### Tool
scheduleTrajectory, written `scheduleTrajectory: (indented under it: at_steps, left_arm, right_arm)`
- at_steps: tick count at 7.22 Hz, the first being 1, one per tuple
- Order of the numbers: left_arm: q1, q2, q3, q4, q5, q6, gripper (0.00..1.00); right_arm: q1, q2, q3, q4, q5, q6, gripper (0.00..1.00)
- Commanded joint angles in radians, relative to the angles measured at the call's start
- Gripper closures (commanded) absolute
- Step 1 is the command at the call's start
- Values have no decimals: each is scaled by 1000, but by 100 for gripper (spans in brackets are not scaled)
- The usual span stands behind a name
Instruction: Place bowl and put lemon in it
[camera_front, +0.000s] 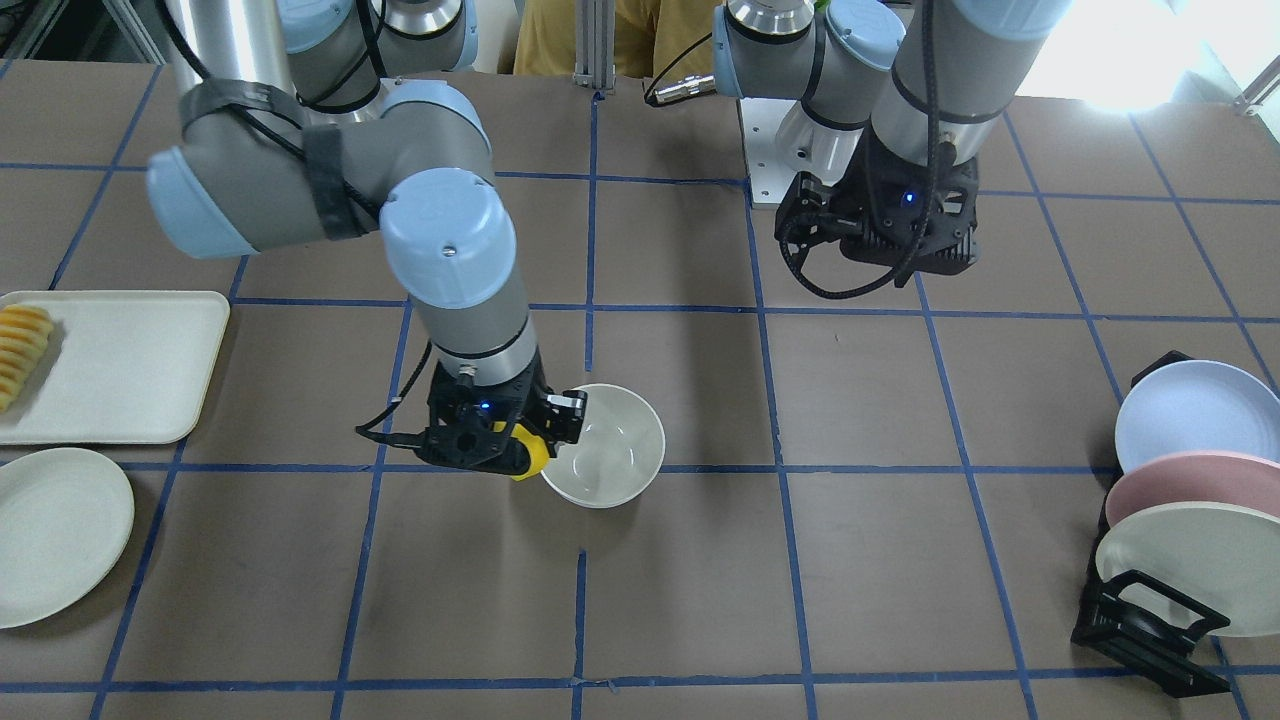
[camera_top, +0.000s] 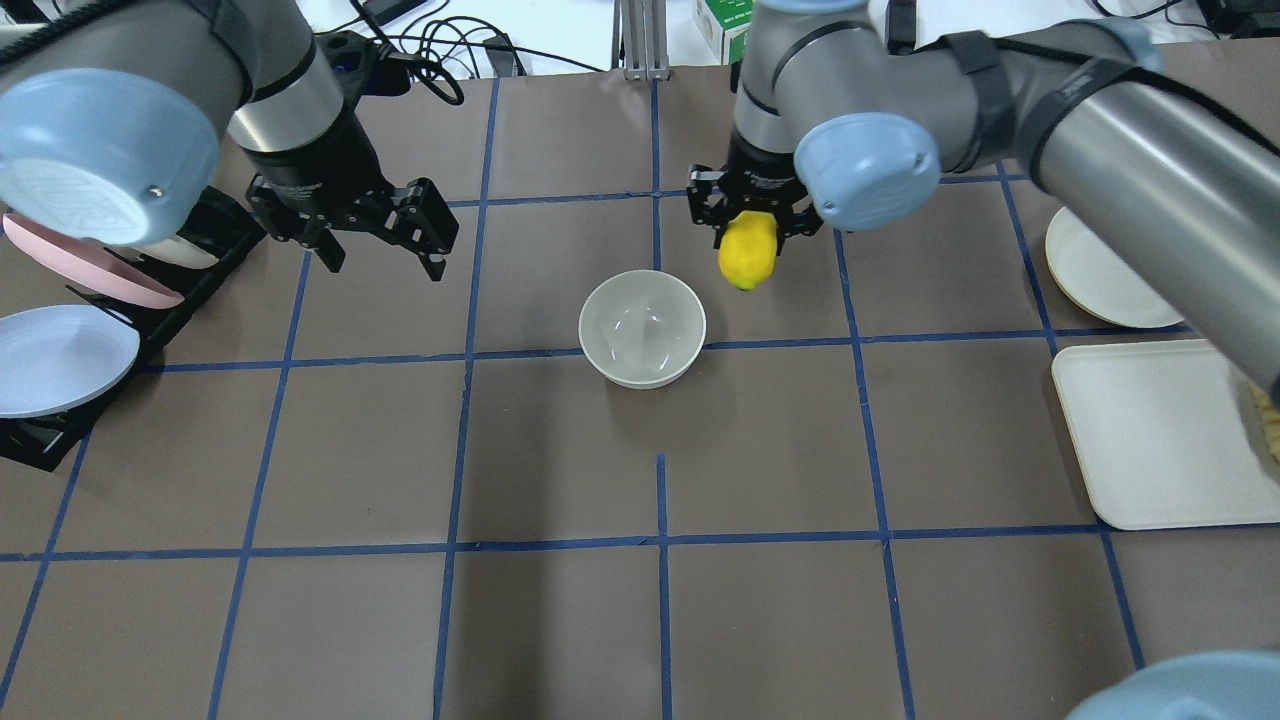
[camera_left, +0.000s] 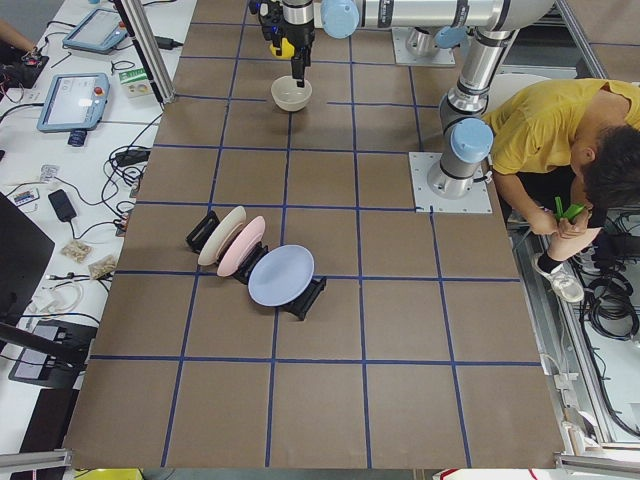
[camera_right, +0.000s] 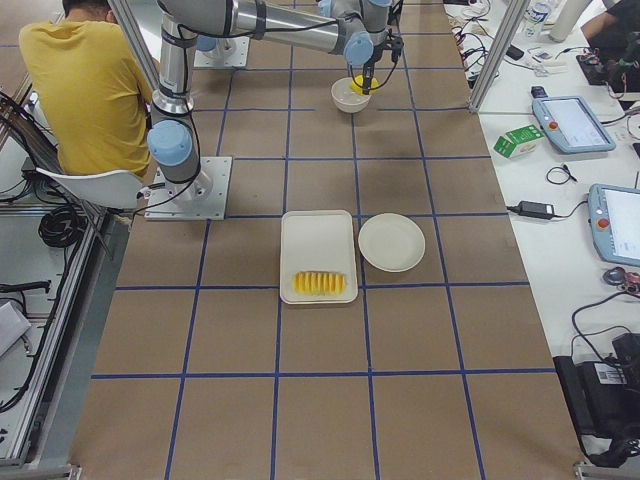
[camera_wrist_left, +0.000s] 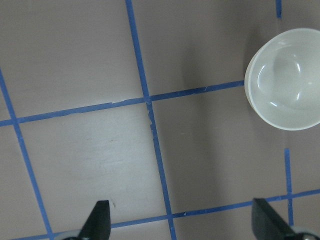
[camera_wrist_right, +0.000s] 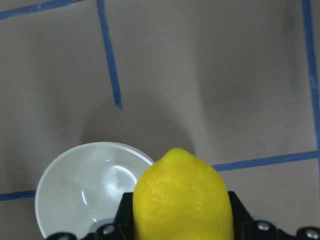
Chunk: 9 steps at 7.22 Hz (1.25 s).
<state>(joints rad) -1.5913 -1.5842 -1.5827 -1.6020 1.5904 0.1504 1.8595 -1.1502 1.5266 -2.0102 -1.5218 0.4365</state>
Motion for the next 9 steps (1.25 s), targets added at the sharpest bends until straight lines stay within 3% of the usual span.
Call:
scheduleTrajectory:
  at_steps: [1,6,7,8,9]
  left_arm:
    - [8,35,-13,8,2,15,0]
    - [24,41,-11,30,-26,12,0]
    - [28,41,6,30,-29,12,0]
    - [27,41,4,30,-24,11,0]
    - [22,38,4,30,-24,6,0]
  right_arm:
    - [73,69,3,-82,0,66,100]
    - [101,139,12,-98,2,68,100]
    - [101,148,12,-98,2,64,93]
    - [101,156,12,-99,2,62,72]
    - [101,162,14,-98,0,65,44]
